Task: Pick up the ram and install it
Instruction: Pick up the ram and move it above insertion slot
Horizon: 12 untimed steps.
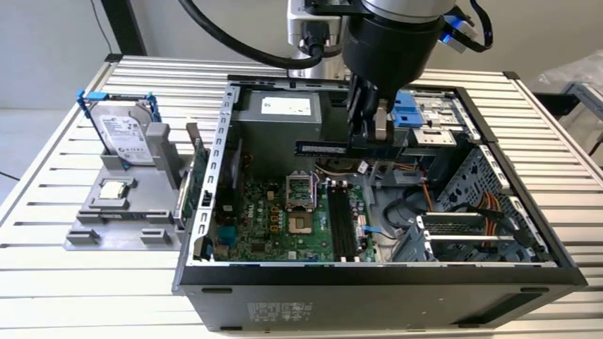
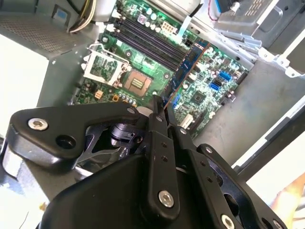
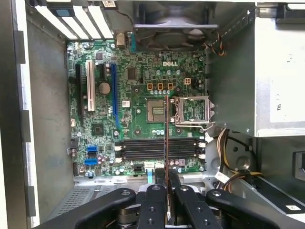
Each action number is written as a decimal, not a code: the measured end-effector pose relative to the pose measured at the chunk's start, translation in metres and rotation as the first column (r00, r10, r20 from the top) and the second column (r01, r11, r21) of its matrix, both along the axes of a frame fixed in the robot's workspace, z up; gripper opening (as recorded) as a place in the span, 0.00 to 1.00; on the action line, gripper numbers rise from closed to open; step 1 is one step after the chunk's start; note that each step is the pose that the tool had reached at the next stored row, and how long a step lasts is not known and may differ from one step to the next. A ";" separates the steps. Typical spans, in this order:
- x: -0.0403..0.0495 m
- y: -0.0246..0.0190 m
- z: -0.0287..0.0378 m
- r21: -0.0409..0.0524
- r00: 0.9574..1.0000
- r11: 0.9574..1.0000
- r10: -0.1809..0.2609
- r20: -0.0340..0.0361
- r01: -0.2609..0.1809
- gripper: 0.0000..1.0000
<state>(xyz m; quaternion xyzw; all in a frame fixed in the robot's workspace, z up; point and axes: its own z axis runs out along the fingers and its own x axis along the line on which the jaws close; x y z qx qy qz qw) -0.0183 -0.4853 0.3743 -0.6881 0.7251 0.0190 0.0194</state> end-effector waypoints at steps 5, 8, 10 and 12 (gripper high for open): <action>0.0030 0.0092 0.0000 0.000 1.000 1.000 0.000 0.000 0.000 0.00; 0.0072 0.0116 0.0000 0.000 1.000 1.000 0.002 0.000 -0.002 0.00; 0.0097 0.0125 -0.0001 0.000 1.000 1.000 0.002 0.000 -0.002 0.00; 0.0119 0.0132 0.0000 0.000 1.000 1.000 0.002 0.000 -0.002 0.00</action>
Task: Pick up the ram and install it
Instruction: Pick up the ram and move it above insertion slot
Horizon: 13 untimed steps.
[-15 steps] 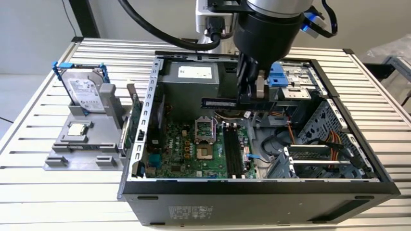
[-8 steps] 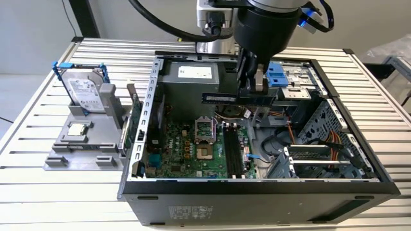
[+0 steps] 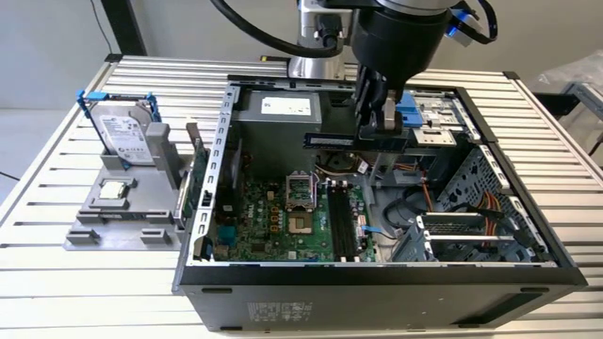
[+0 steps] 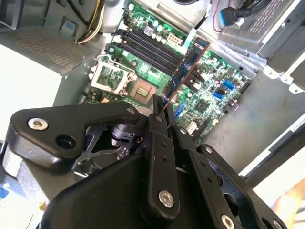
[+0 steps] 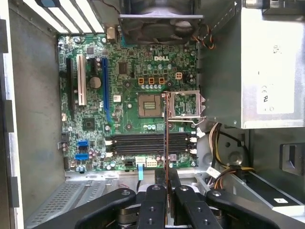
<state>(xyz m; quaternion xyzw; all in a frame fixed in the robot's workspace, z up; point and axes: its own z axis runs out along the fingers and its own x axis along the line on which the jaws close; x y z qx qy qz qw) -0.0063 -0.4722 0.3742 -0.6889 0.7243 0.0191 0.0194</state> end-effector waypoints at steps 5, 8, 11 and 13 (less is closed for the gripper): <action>0.0030 0.0014 0.0000 0.000 1.000 1.000 0.000 0.000 0.000 0.00; 0.0030 0.0020 0.0000 0.000 1.000 1.000 0.000 0.000 0.000 0.00; 0.0030 0.0021 0.0000 0.000 1.000 1.000 0.000 0.000 0.000 0.00; 0.0031 0.0021 0.0000 0.000 1.000 1.000 0.000 0.000 0.000 0.00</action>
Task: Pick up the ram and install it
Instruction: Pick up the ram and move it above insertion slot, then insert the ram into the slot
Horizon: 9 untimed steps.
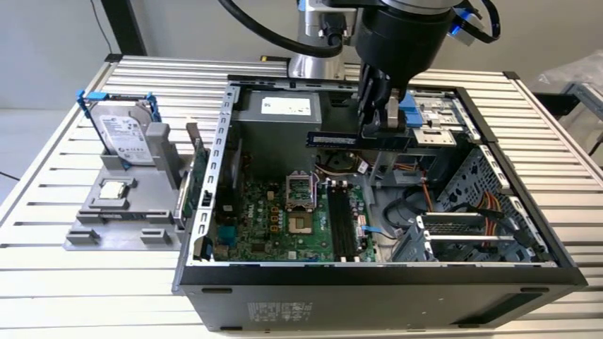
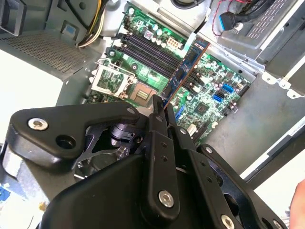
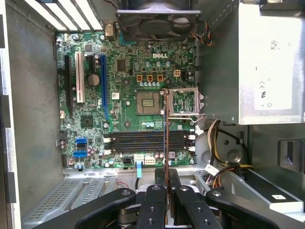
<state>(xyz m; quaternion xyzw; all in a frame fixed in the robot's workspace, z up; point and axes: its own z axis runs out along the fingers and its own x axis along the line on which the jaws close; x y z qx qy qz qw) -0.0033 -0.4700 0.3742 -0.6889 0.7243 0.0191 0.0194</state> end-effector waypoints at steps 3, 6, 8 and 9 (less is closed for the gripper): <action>0.0000 0.0001 0.0000 0.000 1.000 1.000 0.000 0.000 0.000 0.00; -0.0001 0.0001 0.0000 0.000 1.000 1.000 -0.002 0.000 0.002 0.00; 0.0000 0.0001 0.0000 0.000 1.000 1.000 -0.012 0.000 0.012 0.00; 0.0000 0.0001 -0.0001 0.000 1.000 1.000 -0.018 0.000 0.018 0.00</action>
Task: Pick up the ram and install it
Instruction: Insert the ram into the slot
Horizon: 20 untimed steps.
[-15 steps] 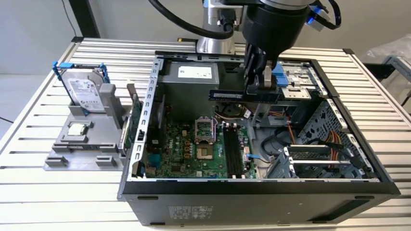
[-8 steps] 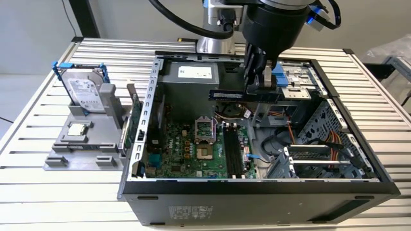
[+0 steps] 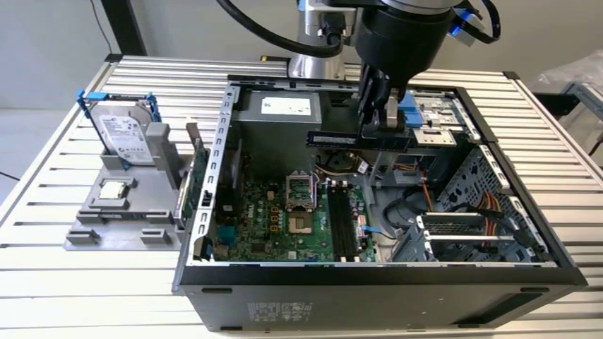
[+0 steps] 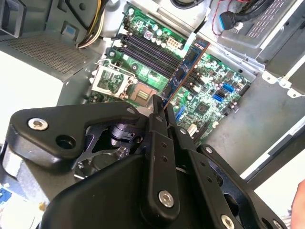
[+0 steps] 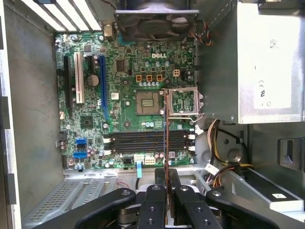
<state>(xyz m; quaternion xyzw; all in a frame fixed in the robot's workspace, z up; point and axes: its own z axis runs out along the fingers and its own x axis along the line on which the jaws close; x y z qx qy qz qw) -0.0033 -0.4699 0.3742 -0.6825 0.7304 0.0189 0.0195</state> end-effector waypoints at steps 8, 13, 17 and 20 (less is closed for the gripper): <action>0.0000 0.0000 -0.0001 0.000 0.999 0.999 -0.052 0.000 0.052 0.00; 0.0000 0.0000 -0.0002 0.000 0.996 0.996 -0.087 0.000 0.087 0.00; 0.0000 0.0000 -0.0003 0.000 0.994 0.994 -0.113 0.000 0.113 0.00; 0.0000 0.0000 -0.0004 0.000 0.991 0.991 -0.134 0.000 0.134 0.00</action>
